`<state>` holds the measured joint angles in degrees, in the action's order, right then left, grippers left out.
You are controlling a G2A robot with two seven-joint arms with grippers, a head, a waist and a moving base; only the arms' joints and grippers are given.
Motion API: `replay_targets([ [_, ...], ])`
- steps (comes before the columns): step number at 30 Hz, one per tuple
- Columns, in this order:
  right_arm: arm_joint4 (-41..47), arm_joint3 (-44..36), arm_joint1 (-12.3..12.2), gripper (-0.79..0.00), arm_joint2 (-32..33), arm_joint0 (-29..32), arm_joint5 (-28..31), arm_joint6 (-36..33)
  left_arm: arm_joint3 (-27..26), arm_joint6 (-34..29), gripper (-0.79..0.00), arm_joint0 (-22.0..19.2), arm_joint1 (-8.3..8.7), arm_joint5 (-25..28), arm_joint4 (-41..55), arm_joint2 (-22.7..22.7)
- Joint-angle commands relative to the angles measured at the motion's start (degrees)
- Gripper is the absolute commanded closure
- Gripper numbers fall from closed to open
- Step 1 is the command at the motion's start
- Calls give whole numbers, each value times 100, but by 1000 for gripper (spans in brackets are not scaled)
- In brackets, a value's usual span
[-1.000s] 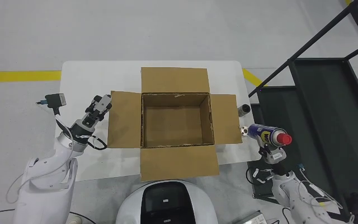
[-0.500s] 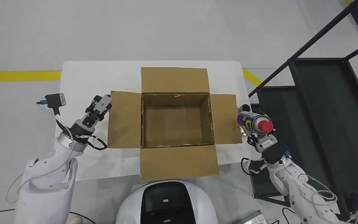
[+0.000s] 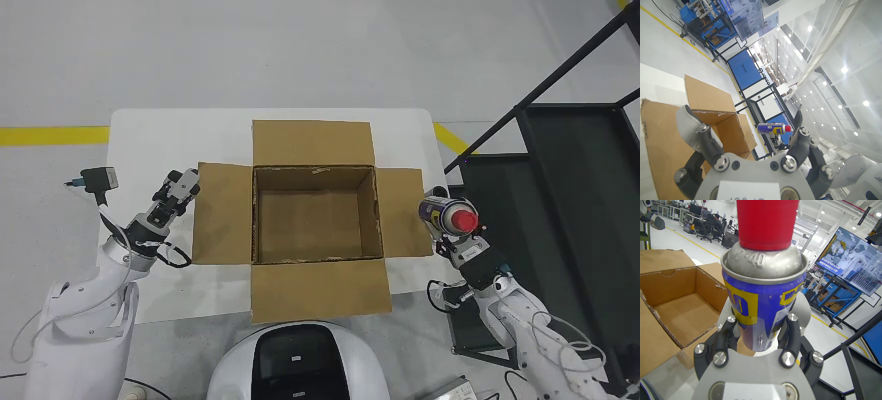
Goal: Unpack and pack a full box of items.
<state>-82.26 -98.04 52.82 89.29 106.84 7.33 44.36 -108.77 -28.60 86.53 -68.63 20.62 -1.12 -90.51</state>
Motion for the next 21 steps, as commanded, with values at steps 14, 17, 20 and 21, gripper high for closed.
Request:
replay_targets([
  [14, -1289, -1355, 62, 0, -689, -950, 631, -2558, 0, 1, -785, 0, 0, 0, 0, 0],
  [17, -1266, -1351, 84, 0, -768, -1038, 604, -2748, 0, 1, -785, 0, 0, 0, 0, 0],
  [20, -1266, -1351, 84, 0, -768, -1038, 604, -2748, 0, 1, -785, 0, 0, 0, 0, 0],
  [21, -1266, -1351, 84, 0, -768, -1038, 604, -2748, 0, 1, -785, 0, 0, 0, 0, 0],
])
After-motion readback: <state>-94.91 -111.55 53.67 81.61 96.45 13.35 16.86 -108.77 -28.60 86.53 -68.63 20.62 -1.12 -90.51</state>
